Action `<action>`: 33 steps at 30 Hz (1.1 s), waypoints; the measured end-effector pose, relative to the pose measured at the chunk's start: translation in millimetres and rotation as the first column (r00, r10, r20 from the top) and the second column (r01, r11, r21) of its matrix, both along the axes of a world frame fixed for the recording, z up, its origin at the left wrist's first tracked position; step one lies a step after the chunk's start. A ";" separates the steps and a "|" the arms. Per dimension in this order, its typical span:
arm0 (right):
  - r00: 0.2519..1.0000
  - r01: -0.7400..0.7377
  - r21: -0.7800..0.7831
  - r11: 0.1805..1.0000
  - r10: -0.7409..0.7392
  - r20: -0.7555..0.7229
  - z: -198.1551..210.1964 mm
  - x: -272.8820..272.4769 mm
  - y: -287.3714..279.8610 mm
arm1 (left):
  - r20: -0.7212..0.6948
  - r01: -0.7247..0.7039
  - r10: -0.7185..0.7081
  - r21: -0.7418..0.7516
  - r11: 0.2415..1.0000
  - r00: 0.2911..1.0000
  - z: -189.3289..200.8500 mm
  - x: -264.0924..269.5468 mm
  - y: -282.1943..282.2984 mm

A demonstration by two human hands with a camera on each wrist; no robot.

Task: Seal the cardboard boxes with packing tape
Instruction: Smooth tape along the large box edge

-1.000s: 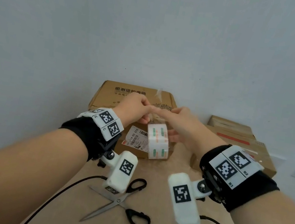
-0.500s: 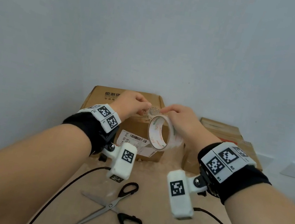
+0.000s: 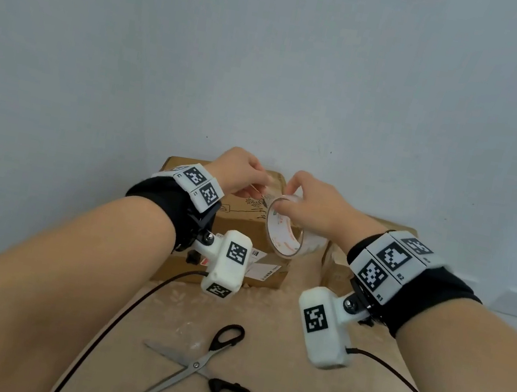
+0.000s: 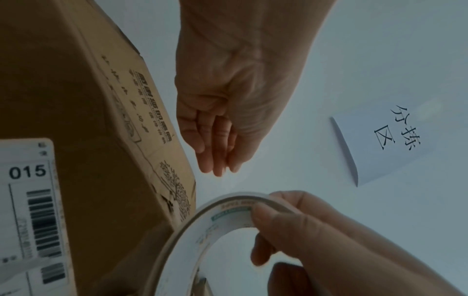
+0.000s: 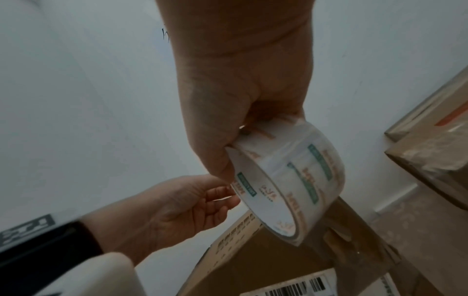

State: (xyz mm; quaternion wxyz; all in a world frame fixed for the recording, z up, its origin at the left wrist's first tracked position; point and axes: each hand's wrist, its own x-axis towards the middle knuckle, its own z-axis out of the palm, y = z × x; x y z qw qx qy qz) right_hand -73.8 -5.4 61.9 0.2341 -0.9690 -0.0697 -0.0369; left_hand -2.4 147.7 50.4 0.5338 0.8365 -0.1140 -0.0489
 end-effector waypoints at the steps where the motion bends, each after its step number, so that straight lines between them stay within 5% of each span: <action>1: 1.000 -0.007 0.008 1.000 0.007 0.012 -0.9 -0.7 -1.2 | 0.009 -0.007 0.007 -0.005 1.000 1.000 -0.4 1.4 1.8; 7: 0.979 -0.002 0.130 0.992 -0.025 0.204 -2.4 -9.6 -4.4 | 0.031 -0.045 0.045 0.002 0.999 0.999 -6.7 7.0 10.3; 14: 0.987 -0.137 -0.214 0.967 0.115 -0.113 2.5 -11.8 9.6 | 0.170 -0.108 0.085 0.133 0.985 0.982 -19.2 19.5 10.3; 33: 0.955 -0.161 -0.229 0.960 0.093 -0.281 -12.8 23.8 27.3 | 0.160 -0.083 -0.016 0.591 0.803 0.987 -40.6 47.5 1.1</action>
